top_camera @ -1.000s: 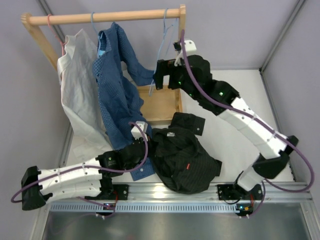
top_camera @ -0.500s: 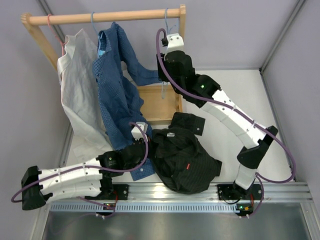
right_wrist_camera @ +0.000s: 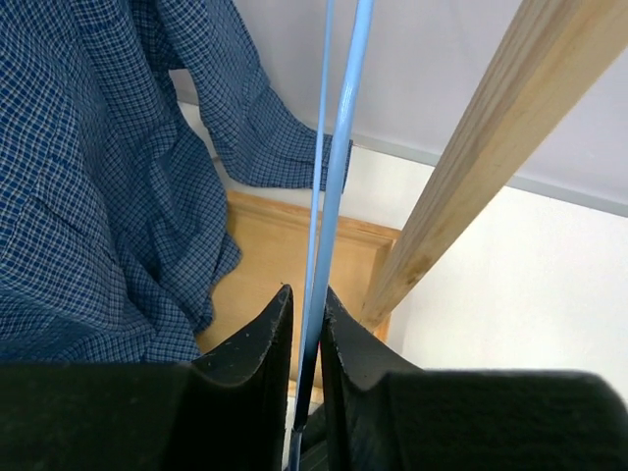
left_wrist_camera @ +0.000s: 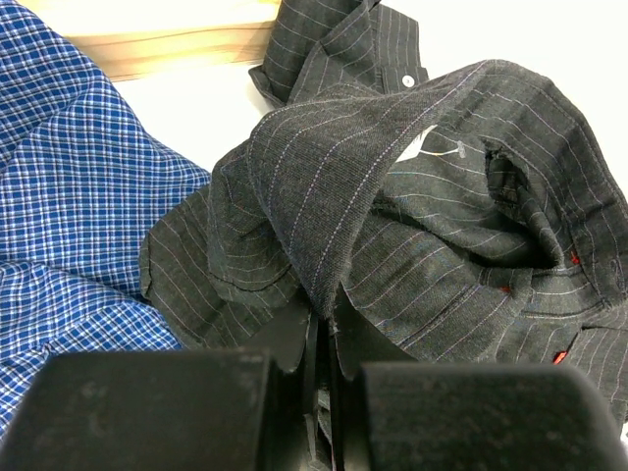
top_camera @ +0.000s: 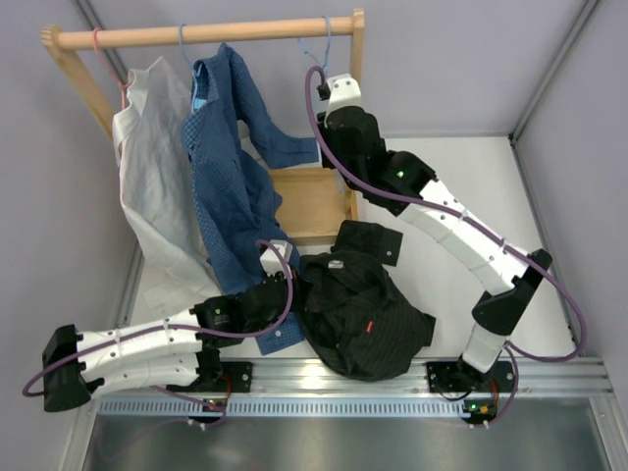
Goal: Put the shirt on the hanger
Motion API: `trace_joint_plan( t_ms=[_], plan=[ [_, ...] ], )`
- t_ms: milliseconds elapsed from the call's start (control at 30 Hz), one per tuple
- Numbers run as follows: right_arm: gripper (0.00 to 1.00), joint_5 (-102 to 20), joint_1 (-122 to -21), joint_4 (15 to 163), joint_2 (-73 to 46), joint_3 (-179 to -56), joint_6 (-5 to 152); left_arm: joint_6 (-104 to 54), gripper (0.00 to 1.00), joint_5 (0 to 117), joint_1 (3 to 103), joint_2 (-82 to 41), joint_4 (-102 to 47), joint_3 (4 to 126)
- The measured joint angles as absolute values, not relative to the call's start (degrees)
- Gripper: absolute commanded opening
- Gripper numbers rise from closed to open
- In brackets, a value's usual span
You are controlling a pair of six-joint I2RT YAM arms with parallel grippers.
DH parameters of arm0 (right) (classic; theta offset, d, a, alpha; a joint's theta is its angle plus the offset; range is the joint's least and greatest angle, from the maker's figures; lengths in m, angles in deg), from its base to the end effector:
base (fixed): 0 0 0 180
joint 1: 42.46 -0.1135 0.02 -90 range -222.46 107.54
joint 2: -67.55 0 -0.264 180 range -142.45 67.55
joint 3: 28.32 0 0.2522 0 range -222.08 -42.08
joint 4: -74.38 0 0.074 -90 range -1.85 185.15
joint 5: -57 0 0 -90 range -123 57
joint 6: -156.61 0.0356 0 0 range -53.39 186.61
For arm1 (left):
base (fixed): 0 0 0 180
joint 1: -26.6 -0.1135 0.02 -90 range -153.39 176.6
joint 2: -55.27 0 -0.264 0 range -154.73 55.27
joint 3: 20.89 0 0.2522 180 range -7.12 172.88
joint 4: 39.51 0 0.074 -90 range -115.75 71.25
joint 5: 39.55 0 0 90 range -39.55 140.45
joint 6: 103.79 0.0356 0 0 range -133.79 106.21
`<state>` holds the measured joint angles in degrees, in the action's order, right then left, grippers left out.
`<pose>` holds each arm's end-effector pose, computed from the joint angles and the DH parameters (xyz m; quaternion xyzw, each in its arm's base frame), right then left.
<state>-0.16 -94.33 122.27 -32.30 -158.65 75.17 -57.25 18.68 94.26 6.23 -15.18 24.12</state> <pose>0.2508 0.2883 0.4704 -0.1298 0.7803 0.0889 0.6053 0.0897 -0.1689 0.2456 0.0360 0.8370 -0.2735 0.4725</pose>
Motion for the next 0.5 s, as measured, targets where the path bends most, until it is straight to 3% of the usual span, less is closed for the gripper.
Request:
trace_joint_plan(
  t_ms=[133, 500],
  plan=[
    [0.0, -0.2, -94.3, 122.3, -30.8, -158.3, 74.7, -57.3, 0.0, 18.9, 94.3, 6.2, -15.2, 24.1],
    [0.0, -0.8, -94.0, 122.0, -29.6, -158.3, 71.5, -57.2, 0.0, 19.5, 94.3, 6.4, -15.2, 24.1]
  ],
)
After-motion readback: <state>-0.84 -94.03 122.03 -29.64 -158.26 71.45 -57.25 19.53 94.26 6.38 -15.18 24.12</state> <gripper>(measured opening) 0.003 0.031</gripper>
